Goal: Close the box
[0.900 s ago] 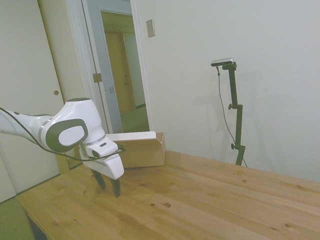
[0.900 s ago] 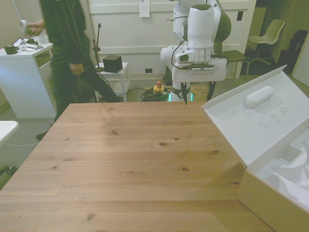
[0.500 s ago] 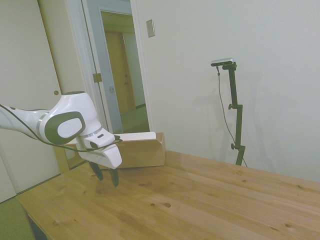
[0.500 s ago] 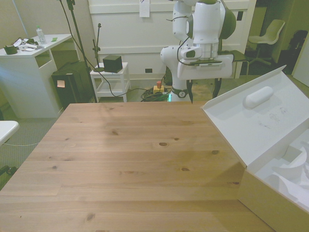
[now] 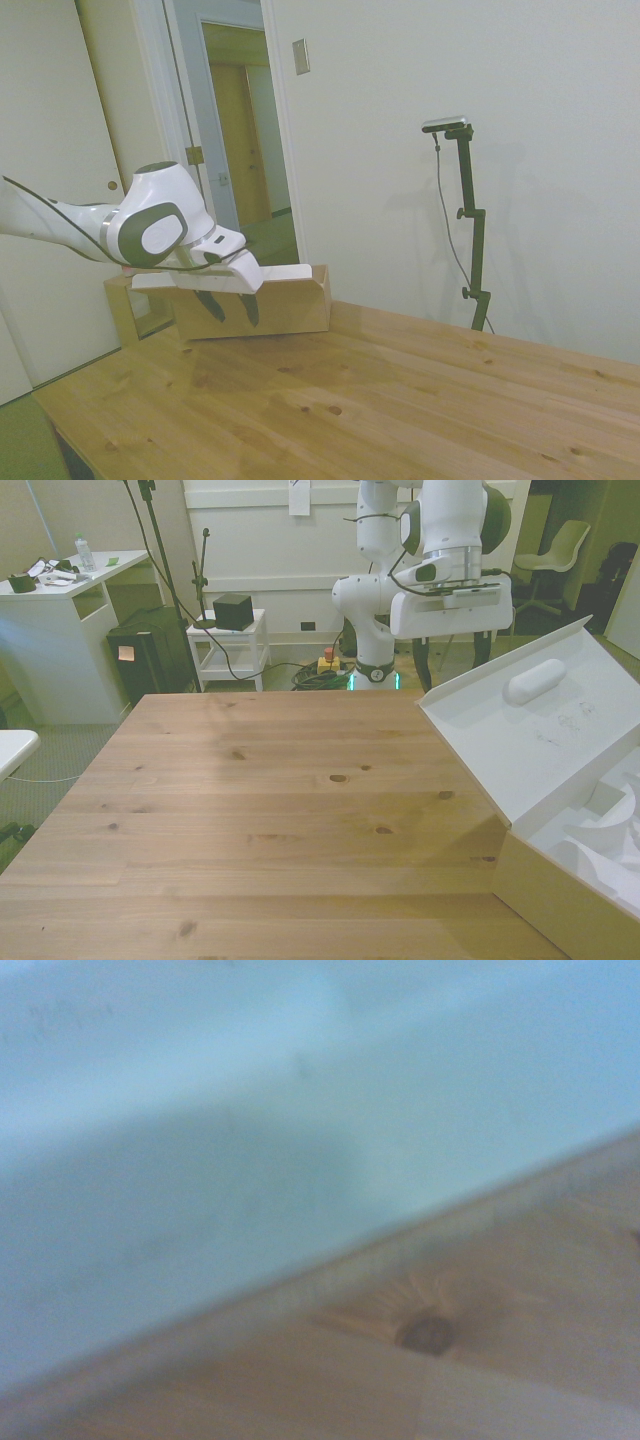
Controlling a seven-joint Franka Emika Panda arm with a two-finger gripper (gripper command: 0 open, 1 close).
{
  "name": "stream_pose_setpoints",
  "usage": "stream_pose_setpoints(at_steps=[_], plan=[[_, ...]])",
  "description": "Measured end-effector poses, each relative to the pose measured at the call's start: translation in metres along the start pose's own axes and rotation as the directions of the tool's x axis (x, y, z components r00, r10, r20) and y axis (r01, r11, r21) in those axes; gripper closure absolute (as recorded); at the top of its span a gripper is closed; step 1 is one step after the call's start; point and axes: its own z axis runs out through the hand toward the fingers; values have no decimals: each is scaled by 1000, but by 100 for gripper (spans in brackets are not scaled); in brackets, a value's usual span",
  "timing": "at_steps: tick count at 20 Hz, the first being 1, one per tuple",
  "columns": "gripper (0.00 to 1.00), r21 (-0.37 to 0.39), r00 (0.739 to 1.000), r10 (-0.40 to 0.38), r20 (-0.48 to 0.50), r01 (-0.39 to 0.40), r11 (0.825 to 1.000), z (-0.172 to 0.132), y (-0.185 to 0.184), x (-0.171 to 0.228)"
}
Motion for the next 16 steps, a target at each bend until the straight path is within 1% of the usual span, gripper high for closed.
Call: stream_pose_setpoints(at_steps=[5,8,11,13,16], plan=[[0,54,997,-52,-60,55,997,-23,-39,39],[0,67,990,-97,-101,104,992,-34,-78,61],[0,66,985,-127,-118,135,989,-51,-125,71],[0,54,983,-134,-123,142,988,-60,-153,74],[0,28,986,-122,-116,126,992,-60,-189,76]])
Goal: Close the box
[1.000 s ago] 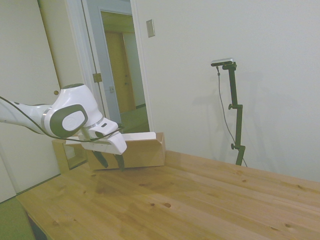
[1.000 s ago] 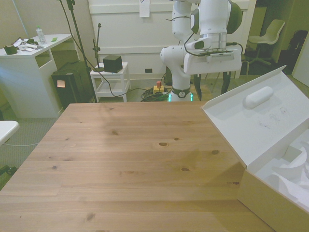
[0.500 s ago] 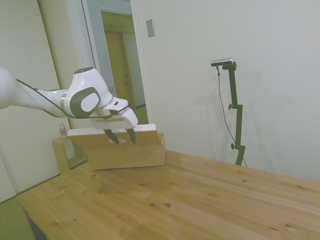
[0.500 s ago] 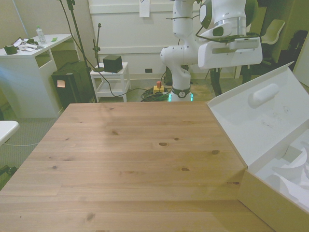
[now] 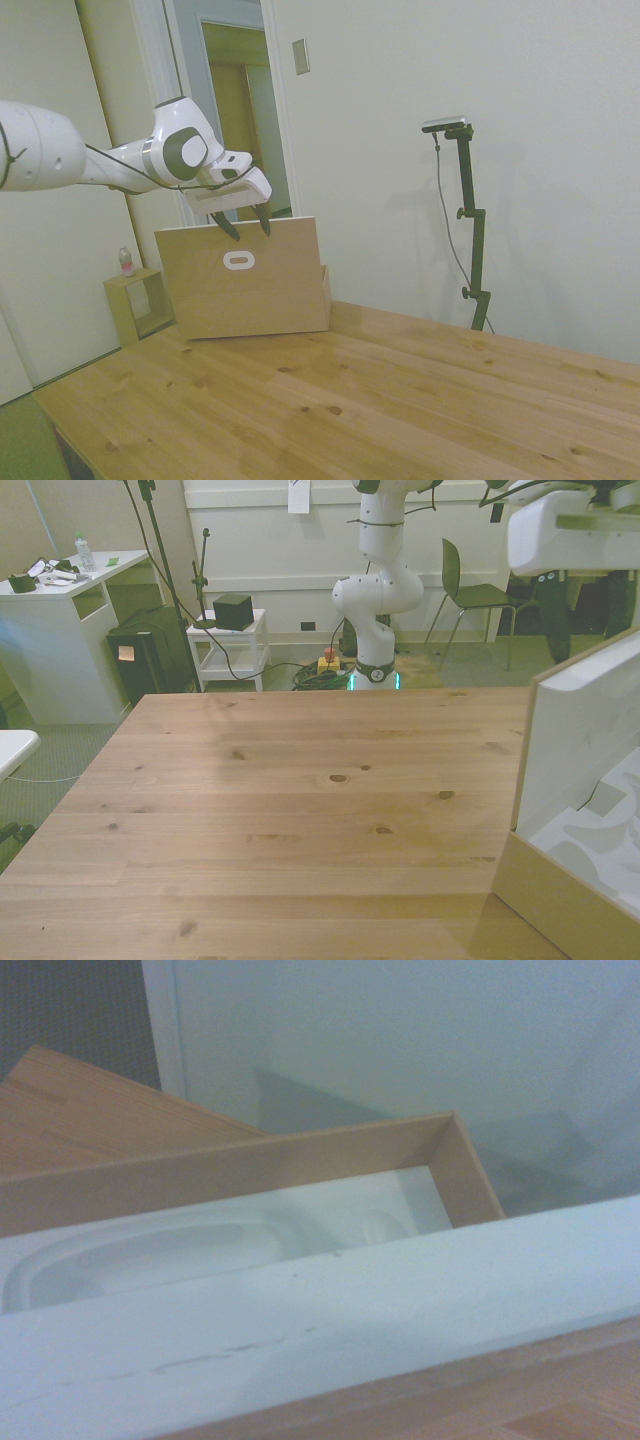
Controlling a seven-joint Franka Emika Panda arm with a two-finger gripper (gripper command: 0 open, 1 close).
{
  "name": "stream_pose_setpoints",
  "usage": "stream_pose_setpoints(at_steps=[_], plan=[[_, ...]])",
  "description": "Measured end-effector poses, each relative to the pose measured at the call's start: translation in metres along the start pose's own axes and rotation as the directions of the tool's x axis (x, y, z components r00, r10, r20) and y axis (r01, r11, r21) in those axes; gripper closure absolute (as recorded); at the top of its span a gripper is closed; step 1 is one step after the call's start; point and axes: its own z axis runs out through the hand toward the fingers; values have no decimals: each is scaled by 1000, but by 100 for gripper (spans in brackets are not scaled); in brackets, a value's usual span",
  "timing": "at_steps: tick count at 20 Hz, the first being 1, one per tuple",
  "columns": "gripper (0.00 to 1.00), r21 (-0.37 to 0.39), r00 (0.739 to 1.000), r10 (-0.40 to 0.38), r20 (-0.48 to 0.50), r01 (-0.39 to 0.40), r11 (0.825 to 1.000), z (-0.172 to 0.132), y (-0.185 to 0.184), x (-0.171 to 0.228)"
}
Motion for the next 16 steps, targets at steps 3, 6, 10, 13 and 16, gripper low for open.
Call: stream_pose_setpoints(at_steps=[3,6,10,13,16], plan=[[0,-19,1000,16,23,-15,1000,11,-20,-9],[0,-43,998,46,33,-44,998,16,3,-10],[0,-35,993,112,39,-111,993,-12,48,-22],[0,-36,981,174,82,-171,985,-34,84,-48],[0,-77,958,261,122,-254,964,-26,138,-67]])
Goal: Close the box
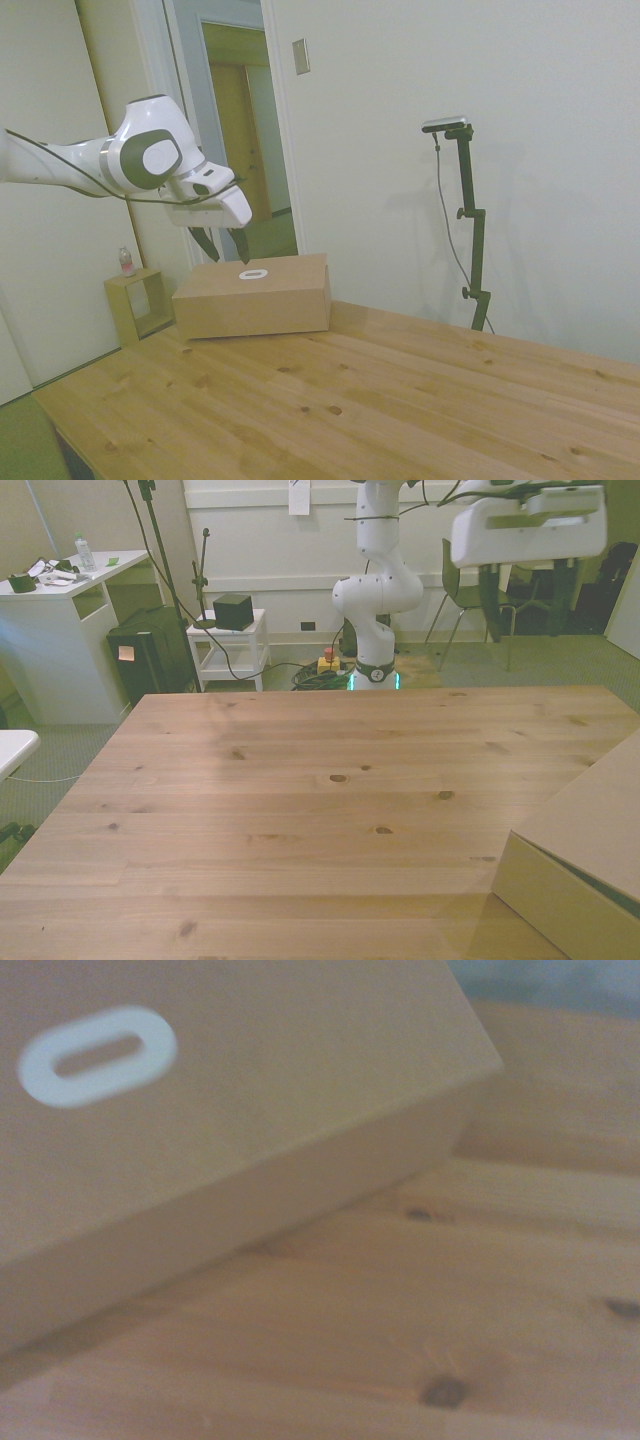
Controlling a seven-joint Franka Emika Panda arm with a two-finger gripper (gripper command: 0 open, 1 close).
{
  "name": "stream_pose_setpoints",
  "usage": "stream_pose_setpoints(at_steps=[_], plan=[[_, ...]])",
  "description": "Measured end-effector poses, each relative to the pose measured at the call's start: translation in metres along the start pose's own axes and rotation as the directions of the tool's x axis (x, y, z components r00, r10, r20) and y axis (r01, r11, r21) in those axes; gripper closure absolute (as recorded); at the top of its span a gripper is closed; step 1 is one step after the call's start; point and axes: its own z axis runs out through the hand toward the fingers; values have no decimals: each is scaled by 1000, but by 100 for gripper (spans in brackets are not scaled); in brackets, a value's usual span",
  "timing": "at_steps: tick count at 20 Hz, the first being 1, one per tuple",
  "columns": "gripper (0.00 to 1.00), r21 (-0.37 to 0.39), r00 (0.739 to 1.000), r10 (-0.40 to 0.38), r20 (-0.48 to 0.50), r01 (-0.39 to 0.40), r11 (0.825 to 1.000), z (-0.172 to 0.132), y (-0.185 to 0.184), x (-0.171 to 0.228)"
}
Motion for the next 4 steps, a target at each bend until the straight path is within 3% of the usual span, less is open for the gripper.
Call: stream_pose_setpoints(at_steps=[4], plan=[[0,-34,992,121,47,-119,992,41,85,3]])
